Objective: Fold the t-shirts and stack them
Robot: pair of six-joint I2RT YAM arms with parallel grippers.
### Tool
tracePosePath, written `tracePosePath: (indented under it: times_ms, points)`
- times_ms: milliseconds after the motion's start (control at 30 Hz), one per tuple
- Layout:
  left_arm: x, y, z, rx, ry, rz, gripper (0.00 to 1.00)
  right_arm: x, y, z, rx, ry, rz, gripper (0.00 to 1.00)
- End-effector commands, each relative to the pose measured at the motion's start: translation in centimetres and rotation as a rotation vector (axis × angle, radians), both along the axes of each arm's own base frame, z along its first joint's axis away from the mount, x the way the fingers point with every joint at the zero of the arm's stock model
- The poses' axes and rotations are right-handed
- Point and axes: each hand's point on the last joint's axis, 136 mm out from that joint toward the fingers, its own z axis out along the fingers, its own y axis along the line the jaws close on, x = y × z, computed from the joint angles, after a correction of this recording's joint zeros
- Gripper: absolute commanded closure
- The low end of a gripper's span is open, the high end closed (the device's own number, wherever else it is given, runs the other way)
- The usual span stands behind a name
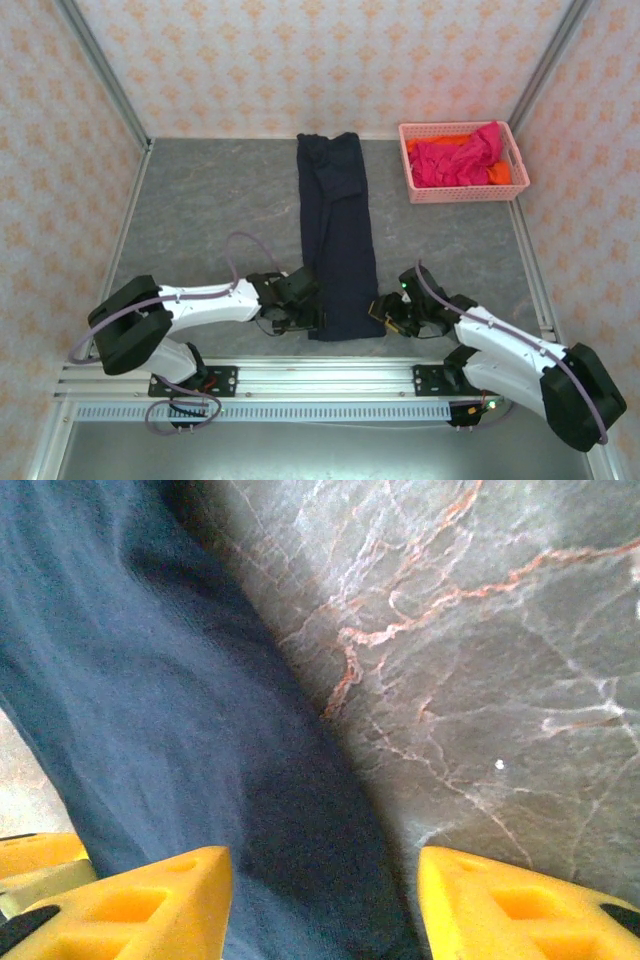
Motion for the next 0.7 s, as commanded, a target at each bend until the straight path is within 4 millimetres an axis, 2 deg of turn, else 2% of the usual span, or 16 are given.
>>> tracePosePath:
  times_ms: [0, 167, 267, 333, 400, 533, 667]
  points:
    - [-0.1, -1.3, -0.4, -0.067, 0.005, 0.030, 0.33, -0.6, 1.9, 0.1, 0.059, 0.010, 0.056, 0.48]
    - [0.7, -3.4, -0.9, -0.146, -0.007, 0.028, 0.46, -0.4, 2.0, -0.2, 0.060, 0.004, 0.047, 0.63]
    - [1.2, -4.7, -0.5, -0.198, -0.019, 0.014, 0.58, -0.2, 2.3, 0.2, 0.087, -0.008, 0.039, 0.73]
    - [1.3, -5.2, 0.0, -0.217, -0.025, 0.007, 0.61, 0.1, 2.5, 0.4, 0.100, -0.015, 0.034, 0.78]
    - [1.4, -5.5, 0.5, -0.239, -0.029, 0.001, 0.59, 0.4, 2.9, 0.6, 0.116, -0.024, 0.030, 0.79]
    - [1.1, -5.3, 1.6, -0.246, -0.029, 0.003, 0.38, 0.6, 3.1, 0.7, 0.128, -0.020, 0.020, 0.73]
    - [1.2, -4.2, 3.6, -0.275, -0.083, 0.029, 0.30, 0.5, 3.1, 0.7, 0.130, -0.020, 0.021, 0.73]
